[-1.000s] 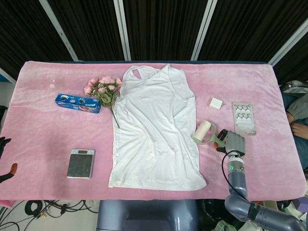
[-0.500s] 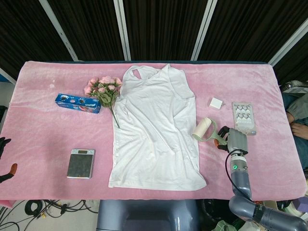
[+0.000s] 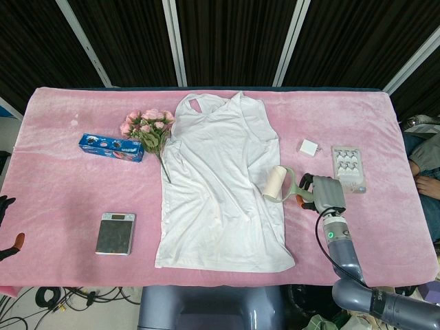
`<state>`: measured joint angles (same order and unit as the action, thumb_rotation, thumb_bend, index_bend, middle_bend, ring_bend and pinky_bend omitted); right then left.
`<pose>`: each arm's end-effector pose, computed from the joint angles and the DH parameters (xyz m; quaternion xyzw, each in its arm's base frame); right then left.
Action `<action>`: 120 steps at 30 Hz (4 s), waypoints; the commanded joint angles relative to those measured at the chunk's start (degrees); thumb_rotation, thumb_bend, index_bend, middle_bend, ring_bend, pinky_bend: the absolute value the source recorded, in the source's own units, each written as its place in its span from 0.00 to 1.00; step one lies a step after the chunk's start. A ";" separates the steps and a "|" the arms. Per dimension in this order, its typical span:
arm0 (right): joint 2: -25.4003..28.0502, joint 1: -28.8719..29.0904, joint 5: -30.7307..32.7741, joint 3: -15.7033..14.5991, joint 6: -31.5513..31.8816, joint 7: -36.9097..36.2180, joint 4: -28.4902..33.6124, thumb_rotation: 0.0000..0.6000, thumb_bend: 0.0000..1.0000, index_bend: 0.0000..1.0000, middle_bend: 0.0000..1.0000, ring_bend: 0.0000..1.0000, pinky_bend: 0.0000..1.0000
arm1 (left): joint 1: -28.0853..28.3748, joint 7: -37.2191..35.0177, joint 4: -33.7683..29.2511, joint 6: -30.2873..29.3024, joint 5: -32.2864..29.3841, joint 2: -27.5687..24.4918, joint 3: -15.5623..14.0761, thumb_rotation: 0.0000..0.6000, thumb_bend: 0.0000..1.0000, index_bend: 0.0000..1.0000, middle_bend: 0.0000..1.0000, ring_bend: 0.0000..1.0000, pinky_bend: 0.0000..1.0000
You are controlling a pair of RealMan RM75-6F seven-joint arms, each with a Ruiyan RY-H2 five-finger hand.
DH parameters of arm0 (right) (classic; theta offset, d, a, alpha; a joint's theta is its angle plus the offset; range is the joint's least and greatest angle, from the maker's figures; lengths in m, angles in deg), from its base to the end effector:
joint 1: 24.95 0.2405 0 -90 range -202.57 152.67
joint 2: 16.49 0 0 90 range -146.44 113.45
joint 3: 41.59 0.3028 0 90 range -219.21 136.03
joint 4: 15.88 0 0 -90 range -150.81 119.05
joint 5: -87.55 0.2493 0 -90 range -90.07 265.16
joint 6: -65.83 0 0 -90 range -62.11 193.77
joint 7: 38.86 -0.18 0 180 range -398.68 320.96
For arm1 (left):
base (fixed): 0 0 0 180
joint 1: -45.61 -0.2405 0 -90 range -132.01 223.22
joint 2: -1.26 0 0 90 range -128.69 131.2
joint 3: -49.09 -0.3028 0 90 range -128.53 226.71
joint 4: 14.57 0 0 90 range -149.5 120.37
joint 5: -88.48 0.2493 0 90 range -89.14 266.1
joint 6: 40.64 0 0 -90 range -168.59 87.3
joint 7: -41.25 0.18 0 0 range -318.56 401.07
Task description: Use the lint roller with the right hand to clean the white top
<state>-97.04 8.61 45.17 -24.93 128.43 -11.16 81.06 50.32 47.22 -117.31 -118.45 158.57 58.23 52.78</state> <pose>-0.2415 -0.4024 0.0083 0.6000 -0.5097 0.3304 0.5206 -0.3871 0.2165 0.1663 -0.5421 -0.4716 -0.2946 0.6300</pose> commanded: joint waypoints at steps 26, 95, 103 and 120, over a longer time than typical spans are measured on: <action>-6.87 20.08 18.77 5.05 -1.82 16.62 0.48 1.00 0.60 0.70 0.58 0.58 0.41 | 0.25 -0.49 0.06 0.45 -0.34 -0.21 0.16 1.00 0.39 0.12 0.06 0.04 0.04; -1.98 17.59 21.51 -6.47 2.72 17.10 3.36 1.00 0.61 0.71 0.59 0.59 0.41 | 0.39 -0.16 -0.14 0.74 -0.60 -0.33 -0.10 1.00 0.39 0.12 0.06 0.04 0.04; 1.24 17.35 22.00 -6.79 0.81 16.53 5.34 1.00 0.61 0.71 0.59 0.59 0.41 | 0.42 -0.03 -0.21 0.70 -0.62 -0.17 -0.10 1.00 0.39 0.12 0.06 0.04 0.04; -4.18 23.74 28.23 -3.97 -2.84 18.37 -0.60 1.00 0.61 0.71 0.59 0.59 0.41 | 0.49 -0.76 -0.22 0.85 -0.56 -0.43 0.03 1.00 0.39 0.12 0.06 0.04 0.04</action>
<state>-100.68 31.88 72.79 -29.21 125.84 6.91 80.97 50.81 46.46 -117.53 -117.59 158.01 57.80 52.81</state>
